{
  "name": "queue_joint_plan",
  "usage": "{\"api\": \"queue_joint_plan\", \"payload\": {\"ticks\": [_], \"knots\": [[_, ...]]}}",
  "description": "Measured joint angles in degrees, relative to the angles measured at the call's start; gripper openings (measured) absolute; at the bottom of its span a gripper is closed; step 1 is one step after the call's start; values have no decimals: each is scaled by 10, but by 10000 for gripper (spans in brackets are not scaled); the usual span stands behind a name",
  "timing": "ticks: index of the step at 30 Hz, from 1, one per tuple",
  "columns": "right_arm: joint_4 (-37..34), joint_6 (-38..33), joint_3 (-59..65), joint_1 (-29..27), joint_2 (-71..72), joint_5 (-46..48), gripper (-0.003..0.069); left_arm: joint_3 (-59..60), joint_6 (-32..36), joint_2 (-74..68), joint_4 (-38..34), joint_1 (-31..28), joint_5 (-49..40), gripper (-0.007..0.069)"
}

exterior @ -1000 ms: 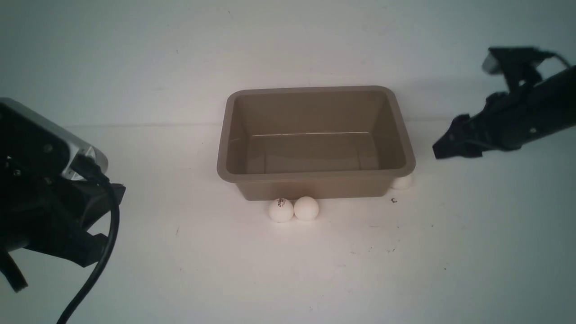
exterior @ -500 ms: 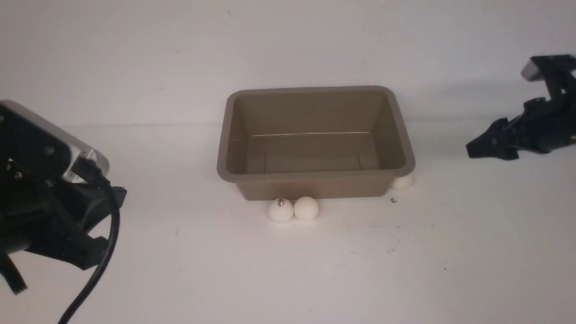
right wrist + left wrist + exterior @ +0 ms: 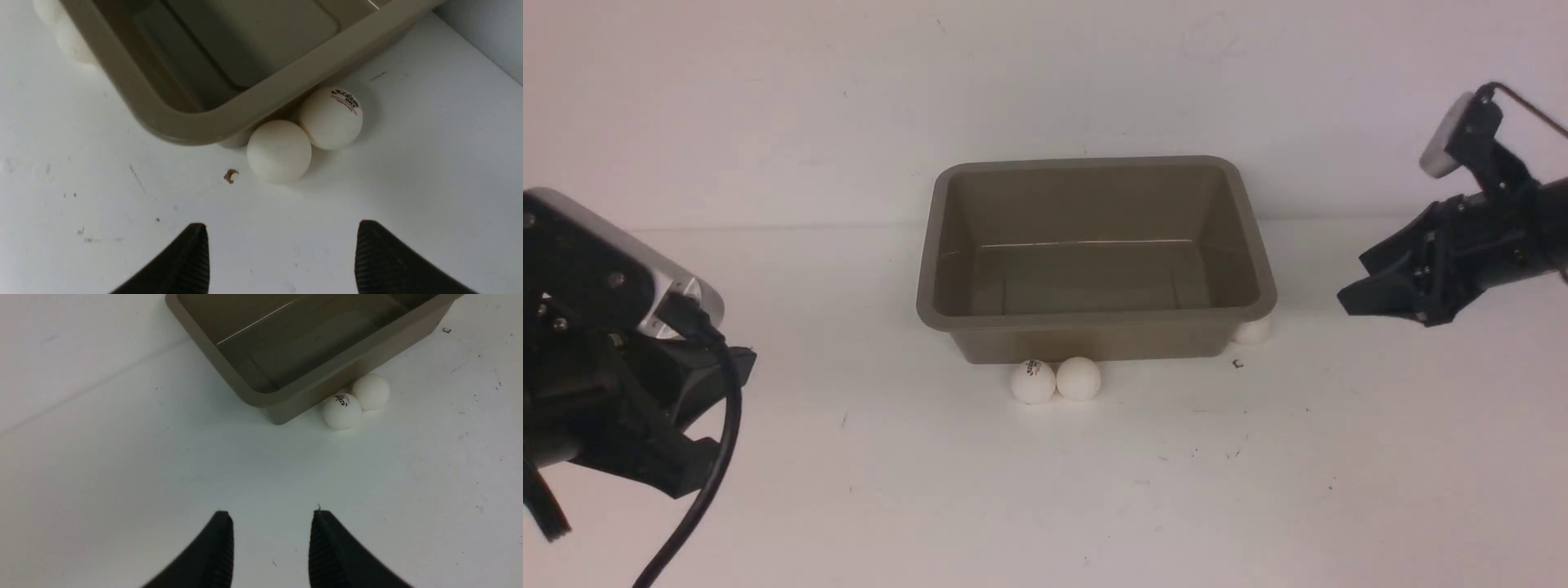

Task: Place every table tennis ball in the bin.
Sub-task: Use the right arm to clamp the table tennis ball closest to it

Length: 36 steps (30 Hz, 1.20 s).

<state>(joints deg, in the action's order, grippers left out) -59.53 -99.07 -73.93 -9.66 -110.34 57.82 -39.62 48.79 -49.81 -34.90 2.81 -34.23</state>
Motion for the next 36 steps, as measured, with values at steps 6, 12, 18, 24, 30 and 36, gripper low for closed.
{"api": "queue_joint_plan", "payload": {"ticks": [6,12,18,24,30,36], "knots": [[-75,-11,0,0,-37,-17,439,0,0,0,0,0,0,240],[-99,-51,0,0,-62,-36,450,0,0,0,0,0,0,240],[-138,-77,0,4,-85,-36,451,0,0,0,-1,0,0,240],[-140,-99,0,36,-90,-57,451,0,0,0,-1,0,0,240],[-134,-101,-1,73,-90,-110,479,0,0,0,-1,0,0,240],[-132,-104,-4,84,-105,-129,501,0,0,0,-1,0,0,240]]}}
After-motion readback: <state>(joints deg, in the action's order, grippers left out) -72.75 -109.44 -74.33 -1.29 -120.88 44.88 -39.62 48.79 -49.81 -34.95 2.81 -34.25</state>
